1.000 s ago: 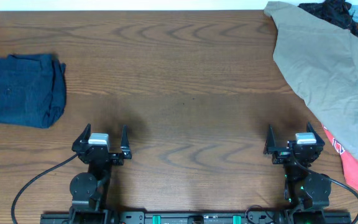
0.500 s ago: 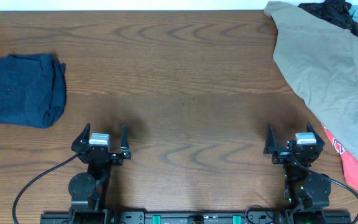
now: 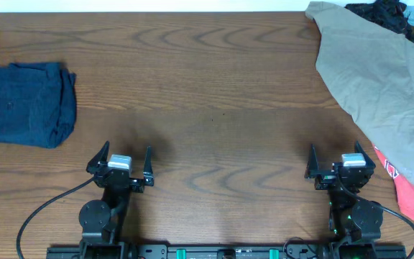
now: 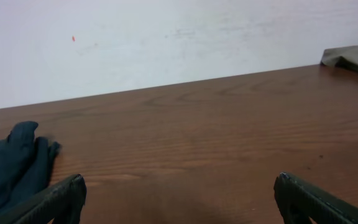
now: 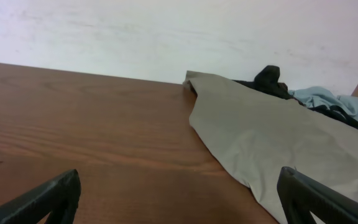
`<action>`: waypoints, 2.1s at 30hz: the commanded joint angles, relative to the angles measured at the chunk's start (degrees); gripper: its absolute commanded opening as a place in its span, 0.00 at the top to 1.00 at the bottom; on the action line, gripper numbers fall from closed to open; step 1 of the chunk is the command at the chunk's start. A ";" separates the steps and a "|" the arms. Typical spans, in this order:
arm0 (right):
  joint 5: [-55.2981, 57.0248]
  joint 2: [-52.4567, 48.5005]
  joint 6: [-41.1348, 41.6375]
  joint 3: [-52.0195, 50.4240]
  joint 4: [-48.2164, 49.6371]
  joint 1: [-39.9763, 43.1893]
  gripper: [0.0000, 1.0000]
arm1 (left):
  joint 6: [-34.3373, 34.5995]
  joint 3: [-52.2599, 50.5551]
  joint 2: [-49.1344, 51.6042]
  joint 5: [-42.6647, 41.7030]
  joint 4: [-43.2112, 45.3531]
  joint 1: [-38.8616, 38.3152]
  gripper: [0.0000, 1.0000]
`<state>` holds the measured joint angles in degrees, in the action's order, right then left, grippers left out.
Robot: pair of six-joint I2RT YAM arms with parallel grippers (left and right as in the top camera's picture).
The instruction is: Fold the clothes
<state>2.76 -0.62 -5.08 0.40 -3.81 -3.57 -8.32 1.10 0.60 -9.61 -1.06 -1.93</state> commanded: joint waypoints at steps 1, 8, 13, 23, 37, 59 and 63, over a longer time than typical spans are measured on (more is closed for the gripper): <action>-0.20 0.24 -0.79 -0.09 -0.24 0.57 0.01 | 3.58 -0.87 -0.55 -2.84 -2.10 0.20 0.02; -0.22 0.24 -0.79 -0.09 -0.24 0.57 0.01 | 4.11 -0.87 -0.52 -2.82 -1.90 0.20 0.02; -0.22 0.24 -0.79 -0.09 -0.24 0.57 0.01 | 4.11 -0.87 -0.42 -2.82 -1.90 0.20 0.02; -0.22 0.24 -0.79 -0.09 -0.24 0.57 0.01 | 4.11 -0.87 -0.31 -2.82 -1.88 0.20 0.02; -0.22 0.24 -0.79 -0.09 -0.24 0.57 0.01 | 4.11 -0.87 -0.31 -2.82 -1.88 0.20 0.02; -0.20 0.24 -0.79 -0.09 -0.24 0.57 0.01 | 4.11 -0.87 -0.31 -2.82 -1.88 0.20 0.02; -0.22 0.24 -0.79 -0.09 -0.24 0.57 0.01 | 4.11 -0.87 -0.31 -2.82 -1.90 0.20 0.02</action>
<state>2.76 -0.62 -5.08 0.40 -3.81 -3.57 -4.51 1.13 0.60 -10.37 -1.02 -1.93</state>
